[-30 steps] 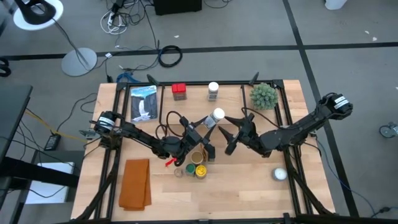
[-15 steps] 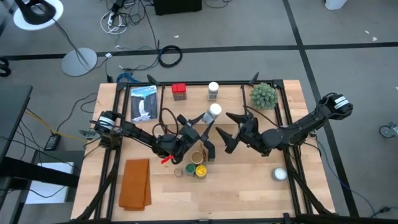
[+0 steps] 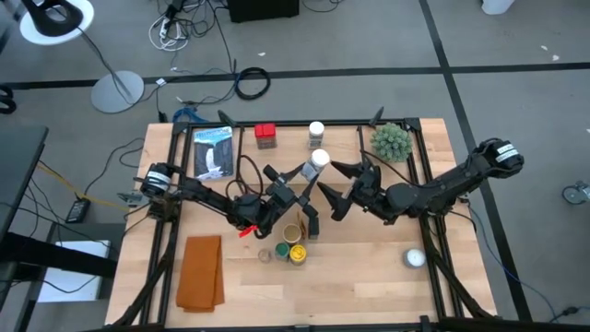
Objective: Shelf spices
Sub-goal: Put the white seasoning bottle on the shelf aligned with the other white seasoning bottle
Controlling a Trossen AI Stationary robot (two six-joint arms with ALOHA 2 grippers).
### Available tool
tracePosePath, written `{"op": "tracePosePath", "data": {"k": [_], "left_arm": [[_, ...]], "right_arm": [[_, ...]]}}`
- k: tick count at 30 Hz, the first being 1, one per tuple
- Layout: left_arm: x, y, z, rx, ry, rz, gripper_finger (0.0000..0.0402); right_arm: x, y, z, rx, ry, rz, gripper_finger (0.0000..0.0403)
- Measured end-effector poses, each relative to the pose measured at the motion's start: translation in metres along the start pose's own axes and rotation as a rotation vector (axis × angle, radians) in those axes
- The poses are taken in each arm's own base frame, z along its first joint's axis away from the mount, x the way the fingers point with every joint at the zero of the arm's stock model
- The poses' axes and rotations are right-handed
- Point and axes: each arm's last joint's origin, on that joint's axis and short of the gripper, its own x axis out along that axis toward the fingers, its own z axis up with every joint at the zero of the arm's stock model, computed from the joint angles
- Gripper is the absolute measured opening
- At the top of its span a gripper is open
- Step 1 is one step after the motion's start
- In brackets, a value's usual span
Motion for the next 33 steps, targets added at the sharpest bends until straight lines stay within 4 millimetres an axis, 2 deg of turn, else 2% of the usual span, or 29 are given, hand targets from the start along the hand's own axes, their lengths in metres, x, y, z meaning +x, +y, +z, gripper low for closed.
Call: {"op": "tracePosePath", "data": {"k": [6, 18, 24, 33], "left_arm": [[0.008, 0.005, -0.006, 0.031, 0.019, 0.018, 0.0194], [0.014, 0.008, -0.01, 0.007, 0.043, 0.034, 0.0194], [0.005, 0.002, -0.006, 0.154, 0.05, 0.018, 0.0194], [0.002, -0.001, -0.005, 0.215, 0.04, -0.013, 0.0194]], "right_arm": [[0.008, -0.007, 0.0, -0.031, -0.001, -0.014, 0.037], [0.014, -0.011, 0.001, -0.048, -0.005, 0.028, 0.0302], [0.009, -0.008, 0.003, -0.039, 0.002, 0.052, 0.0297], [0.006, -0.007, 0.004, 0.041, 0.014, 0.063, 0.0292]]}}
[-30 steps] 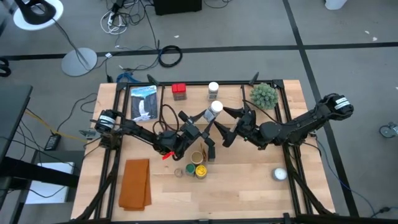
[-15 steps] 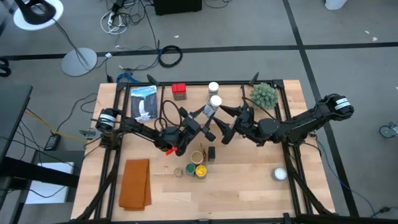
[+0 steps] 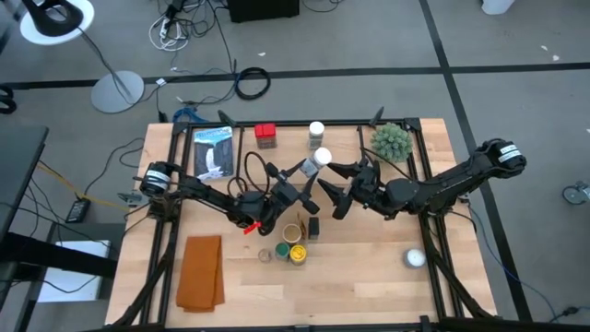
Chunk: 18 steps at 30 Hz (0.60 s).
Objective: Shelf spices
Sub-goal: Put the white seasoning bottle on the shelf aligned with the other white seasoning bottle
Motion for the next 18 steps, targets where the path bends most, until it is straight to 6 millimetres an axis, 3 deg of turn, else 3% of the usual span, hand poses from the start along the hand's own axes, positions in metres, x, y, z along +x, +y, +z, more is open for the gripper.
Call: {"op": "tracePosePath", "data": {"k": [18], "left_arm": [[-0.001, -0.004, 0.007, 0.128, 0.001, -0.008, 0.0194]], "right_arm": [[-0.01, 0.0, 0.01, 0.035, 0.019, 0.04, 0.0288]]}}
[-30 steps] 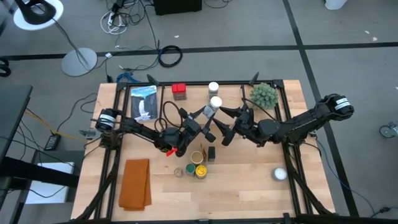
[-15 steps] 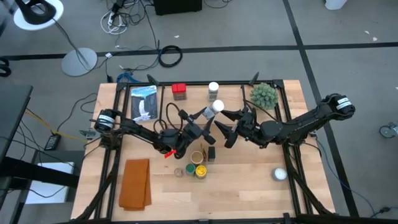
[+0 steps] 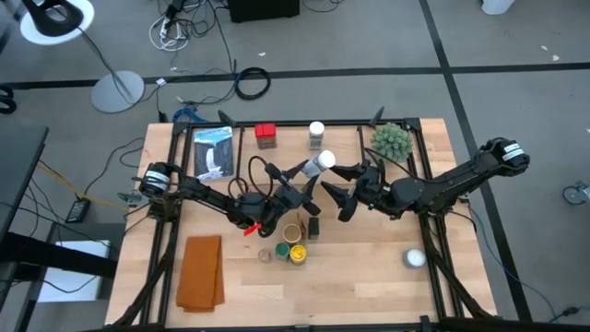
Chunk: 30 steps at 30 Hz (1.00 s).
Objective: Shelf spices
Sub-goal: Put the white seasoning bottle on the shelf aligned with the other white seasoning bottle
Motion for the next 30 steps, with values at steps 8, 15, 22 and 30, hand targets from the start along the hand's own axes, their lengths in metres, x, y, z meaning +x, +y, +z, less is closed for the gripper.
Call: {"op": "tracePosePath", "data": {"k": [8, 15, 22, 30], "left_arm": [[0.003, -0.002, 0.004, -0.02, 0.014, -0.001, 0.0194], [0.007, -0.005, 0.009, -0.04, 0.042, -0.01, 0.0194], [0.009, -0.006, 0.012, -0.075, 0.041, -0.02, 0.0194], [0.01, -0.007, 0.016, -0.08, 0.034, -0.027, 0.0194]], "right_arm": [[0.0, 0.0, 0.0, 0.017, 0.001, -0.014, 0.0286], [0.0, -0.001, -0.003, -0.001, 0.025, -0.024, 0.0286], [0.001, -0.001, -0.002, 0.006, 0.017, -0.023, 0.0286], [0.004, -0.007, -0.001, 0.003, -0.004, -0.103, 0.0286]]}}
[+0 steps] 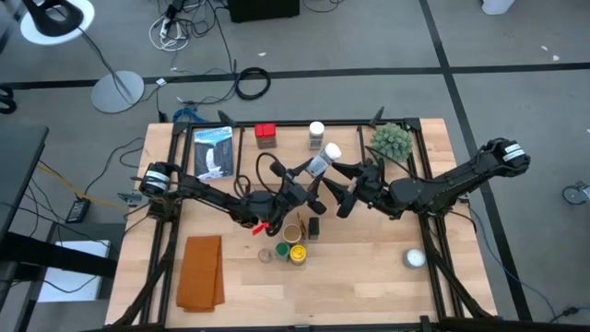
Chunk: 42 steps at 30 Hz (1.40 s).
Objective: Shelf spices
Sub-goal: Put the white seasoning bottle on the shelf aligned with the other white seasoning bottle
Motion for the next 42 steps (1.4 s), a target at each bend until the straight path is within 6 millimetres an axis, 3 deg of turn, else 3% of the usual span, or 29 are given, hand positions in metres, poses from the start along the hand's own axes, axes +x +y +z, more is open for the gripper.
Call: {"op": "tracePosePath", "data": {"k": [7, 21, 35, 42], "left_arm": [[0.001, 0.0, 0.005, 0.018, 0.008, 0.021, 0.0194], [-0.001, 0.002, 0.012, -0.019, -0.055, 0.019, 0.0194], [-0.003, 0.008, 0.019, -0.015, -0.069, 0.086, 0.0194], [-0.007, 0.002, 0.021, -0.018, -0.117, 0.005, 0.0194]], "right_arm": [[0.0, 0.001, 0.001, 0.037, -0.007, 0.008, 0.0286], [-0.022, 0.011, 0.012, 0.199, -0.015, 0.054, 0.0283], [-0.03, 0.013, 0.009, 0.119, 0.01, 0.003, 0.0263], [-0.023, 0.01, 0.01, 0.12, 0.01, 0.039, 0.0262]]}}
